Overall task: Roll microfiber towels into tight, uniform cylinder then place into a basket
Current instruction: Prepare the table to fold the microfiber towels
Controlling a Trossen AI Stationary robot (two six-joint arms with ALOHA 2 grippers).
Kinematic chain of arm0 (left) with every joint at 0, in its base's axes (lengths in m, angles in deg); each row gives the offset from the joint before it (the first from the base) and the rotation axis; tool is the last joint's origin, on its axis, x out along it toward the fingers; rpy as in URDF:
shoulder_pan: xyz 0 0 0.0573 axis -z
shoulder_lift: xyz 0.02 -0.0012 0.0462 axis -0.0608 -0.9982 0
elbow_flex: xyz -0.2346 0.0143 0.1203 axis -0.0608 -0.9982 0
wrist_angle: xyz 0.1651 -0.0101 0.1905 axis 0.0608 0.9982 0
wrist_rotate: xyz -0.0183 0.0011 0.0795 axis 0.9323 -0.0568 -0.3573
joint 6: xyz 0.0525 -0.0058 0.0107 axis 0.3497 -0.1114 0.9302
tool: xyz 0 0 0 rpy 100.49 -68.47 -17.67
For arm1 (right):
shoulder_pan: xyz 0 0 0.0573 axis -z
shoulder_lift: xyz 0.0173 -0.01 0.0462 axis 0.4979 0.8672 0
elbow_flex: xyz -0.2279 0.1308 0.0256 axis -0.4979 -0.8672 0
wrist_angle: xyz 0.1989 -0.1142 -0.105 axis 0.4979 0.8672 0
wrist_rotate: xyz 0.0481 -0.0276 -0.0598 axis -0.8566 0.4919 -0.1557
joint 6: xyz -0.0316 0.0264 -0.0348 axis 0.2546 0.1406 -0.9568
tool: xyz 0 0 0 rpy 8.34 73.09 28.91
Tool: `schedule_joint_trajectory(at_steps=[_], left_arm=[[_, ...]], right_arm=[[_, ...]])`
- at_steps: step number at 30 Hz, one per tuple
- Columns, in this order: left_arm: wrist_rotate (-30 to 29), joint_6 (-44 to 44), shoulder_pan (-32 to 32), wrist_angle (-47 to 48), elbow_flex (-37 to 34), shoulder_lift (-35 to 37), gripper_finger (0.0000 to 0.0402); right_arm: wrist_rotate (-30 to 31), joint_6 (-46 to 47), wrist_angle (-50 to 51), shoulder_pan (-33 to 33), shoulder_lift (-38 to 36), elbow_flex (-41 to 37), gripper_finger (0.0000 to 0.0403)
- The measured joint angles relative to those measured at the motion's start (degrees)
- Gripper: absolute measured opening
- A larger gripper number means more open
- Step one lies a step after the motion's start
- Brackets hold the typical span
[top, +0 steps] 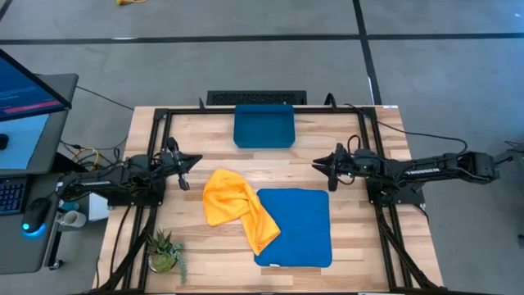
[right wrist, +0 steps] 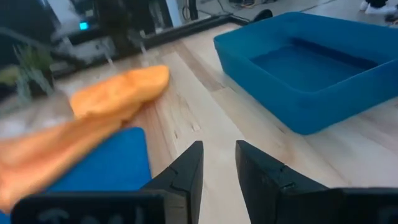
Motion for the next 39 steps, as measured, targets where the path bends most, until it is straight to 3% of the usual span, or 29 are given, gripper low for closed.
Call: schedule_joint_trajectory(at_steps=[5,7,15,22,27,32,39], left_arm=[[0.0,-0.01,0.02,0.0,0.0,0.01,0.0],[0.0,-0.01,0.01,0.0,0.0,0.01,0.0],[0.0,-0.01,0.02,0.0,0.0,0.0,0.0],[0.0,-0.01,0.02,0.0,0.0,0.0,0.0],[0.0,-0.01,0.0,0.0,0.0,0.0,0.0],[0.0,0.01,0.0,0.0,0.0,0.0,0.0],[0.0,-0.01,0.0,0.18,0.0,0.0,0.0]], right_arm=[[-0.02,12.67,-6.63,-1.3,0.0,-0.02,0.0116],[0.0,13.33,-10.25,-1.78,0.0,-0.02,0.0116],[0.04,2.76,-25.98,-6.42,0.0,2.53,0.0116],[0.04,-10.97,-26.49,-16.09,5.38,15.17,0.0116],[0.04,-19.44,-20.78,-21.48,13.93,25.54,0.0116],[2.95,-19.67,-7.23,-22.51,20.05,34.77,0.0116],[12.51,-6.15,19.2,-22.23,26.83,43.92,0.0116]])
